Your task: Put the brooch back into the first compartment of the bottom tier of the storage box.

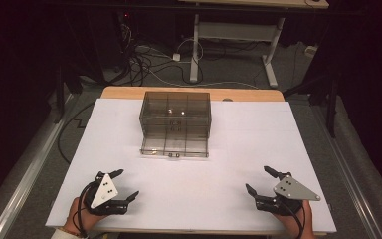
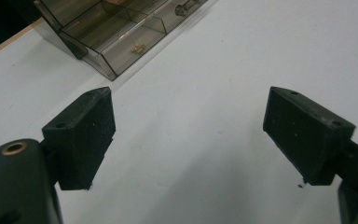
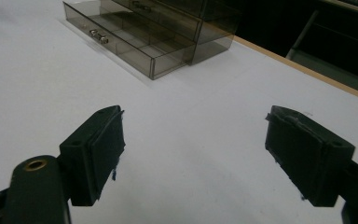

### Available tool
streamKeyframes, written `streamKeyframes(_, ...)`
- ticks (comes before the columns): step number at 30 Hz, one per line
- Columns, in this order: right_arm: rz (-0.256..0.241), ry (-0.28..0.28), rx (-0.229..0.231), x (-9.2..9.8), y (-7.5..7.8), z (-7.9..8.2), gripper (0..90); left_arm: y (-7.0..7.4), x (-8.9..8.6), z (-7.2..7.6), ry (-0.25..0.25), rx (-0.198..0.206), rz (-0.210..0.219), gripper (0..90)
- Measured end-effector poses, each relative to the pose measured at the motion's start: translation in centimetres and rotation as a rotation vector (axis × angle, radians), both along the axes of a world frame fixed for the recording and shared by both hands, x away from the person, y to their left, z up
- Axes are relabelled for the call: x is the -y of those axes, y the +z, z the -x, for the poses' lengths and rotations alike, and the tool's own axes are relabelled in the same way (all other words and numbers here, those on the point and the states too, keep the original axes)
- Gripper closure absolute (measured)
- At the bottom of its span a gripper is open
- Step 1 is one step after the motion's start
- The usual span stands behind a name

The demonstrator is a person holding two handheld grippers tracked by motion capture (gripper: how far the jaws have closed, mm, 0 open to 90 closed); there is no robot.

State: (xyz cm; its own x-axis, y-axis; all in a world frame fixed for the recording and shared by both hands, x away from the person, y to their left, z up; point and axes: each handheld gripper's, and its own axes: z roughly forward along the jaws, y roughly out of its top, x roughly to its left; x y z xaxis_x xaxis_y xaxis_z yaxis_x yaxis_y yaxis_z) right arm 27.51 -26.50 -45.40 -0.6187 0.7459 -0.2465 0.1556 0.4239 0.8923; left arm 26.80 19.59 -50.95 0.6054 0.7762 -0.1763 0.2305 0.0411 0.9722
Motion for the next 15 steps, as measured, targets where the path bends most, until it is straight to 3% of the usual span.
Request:
streamKeyframes(5, -0.009, 0.025, 0.008, 0.14, -0.02, -0.02, 19.3, -0.06, -0.01, -0.18, 0.001, -0.007, 0.003, 16.4)
streamKeyframes(15, -0.004, 0.021, 0.002, 0.13, -0.13, -0.12, 19.3, -0.08, 0.08, -0.27, -0.003, -0.01, 0.001, 16.4)
